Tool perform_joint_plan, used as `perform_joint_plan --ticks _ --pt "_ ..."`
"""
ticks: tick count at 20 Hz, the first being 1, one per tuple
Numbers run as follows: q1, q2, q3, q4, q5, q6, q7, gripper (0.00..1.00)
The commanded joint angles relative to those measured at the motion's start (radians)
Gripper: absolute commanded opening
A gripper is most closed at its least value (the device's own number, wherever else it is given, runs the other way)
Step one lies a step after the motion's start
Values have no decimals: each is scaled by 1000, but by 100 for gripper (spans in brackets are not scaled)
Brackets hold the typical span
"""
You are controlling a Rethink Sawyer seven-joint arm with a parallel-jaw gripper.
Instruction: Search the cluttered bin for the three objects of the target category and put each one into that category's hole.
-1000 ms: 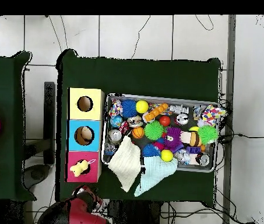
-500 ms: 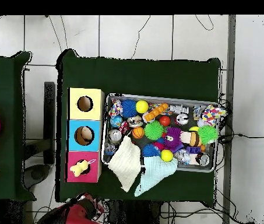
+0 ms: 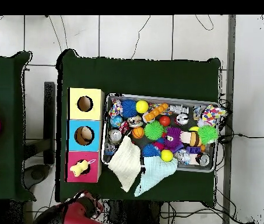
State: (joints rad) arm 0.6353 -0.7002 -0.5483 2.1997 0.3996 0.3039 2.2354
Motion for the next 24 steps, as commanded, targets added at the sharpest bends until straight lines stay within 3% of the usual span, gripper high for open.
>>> perform_joint_plan --ticks 1,8,12,17,24 --pt "19 28 -38 -177 23 139 228 0" --pt "44 77 -111 -283 16 255 253 0" --pt "54 104 -178 -383 -60 329 163 0" --pt "2 68 -150 -440 -48 377 145 0" --pt "-32 112 -123 -511 -11 385 208 0"
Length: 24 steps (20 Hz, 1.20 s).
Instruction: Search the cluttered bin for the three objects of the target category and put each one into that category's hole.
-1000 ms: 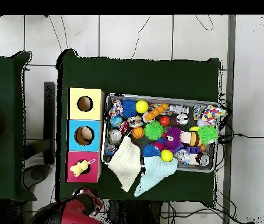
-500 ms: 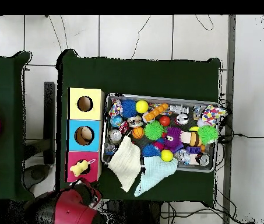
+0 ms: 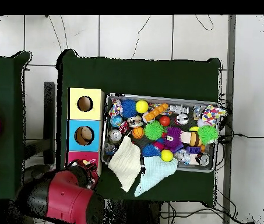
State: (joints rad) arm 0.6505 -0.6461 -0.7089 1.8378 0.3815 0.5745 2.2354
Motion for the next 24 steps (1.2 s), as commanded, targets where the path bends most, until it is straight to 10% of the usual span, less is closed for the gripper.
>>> perform_joint_plan --ticks 1,15,24 --pt "-51 59 38 -157 13 116 219 0" --pt "-77 68 21 -281 11 262 240 0" --pt "-50 95 107 -239 152 223 389 0"
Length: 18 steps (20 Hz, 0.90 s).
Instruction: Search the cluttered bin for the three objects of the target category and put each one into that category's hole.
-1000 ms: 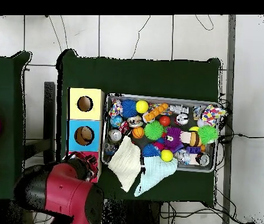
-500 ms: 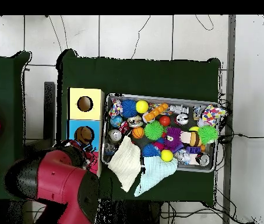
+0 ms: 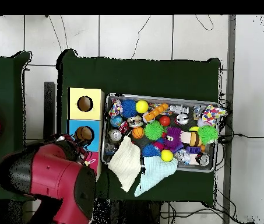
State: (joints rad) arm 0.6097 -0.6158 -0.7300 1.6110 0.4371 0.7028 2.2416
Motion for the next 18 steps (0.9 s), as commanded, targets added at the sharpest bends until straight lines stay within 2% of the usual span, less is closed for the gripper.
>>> perform_joint_plan --ticks 1,6,18 --pt "-3 72 133 -9 116 87 401 0" --pt "2 96 160 -3 155 52 400 0" --pt "15 129 173 17 143 -17 386 0"
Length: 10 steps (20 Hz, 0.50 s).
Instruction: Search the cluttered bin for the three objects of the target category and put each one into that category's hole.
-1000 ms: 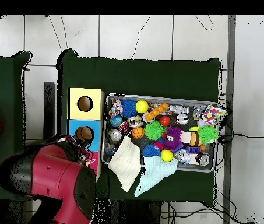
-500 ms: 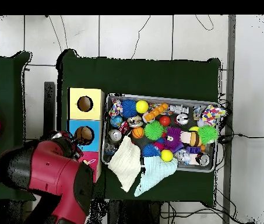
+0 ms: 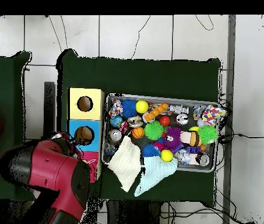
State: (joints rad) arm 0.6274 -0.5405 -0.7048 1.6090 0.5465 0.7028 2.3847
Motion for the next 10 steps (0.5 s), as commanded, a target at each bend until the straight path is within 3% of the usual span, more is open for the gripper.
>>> perform_joint_plan --ticks 1,7,9,10 --pt "-1 56 146 17 33 -18 245 0" --pt "-14 92 117 1 22 -37 251 0" --pt "-72 132 95 -22 -25 -88 176 0" --pt "-127 171 77 -62 -88 -142 83 0"
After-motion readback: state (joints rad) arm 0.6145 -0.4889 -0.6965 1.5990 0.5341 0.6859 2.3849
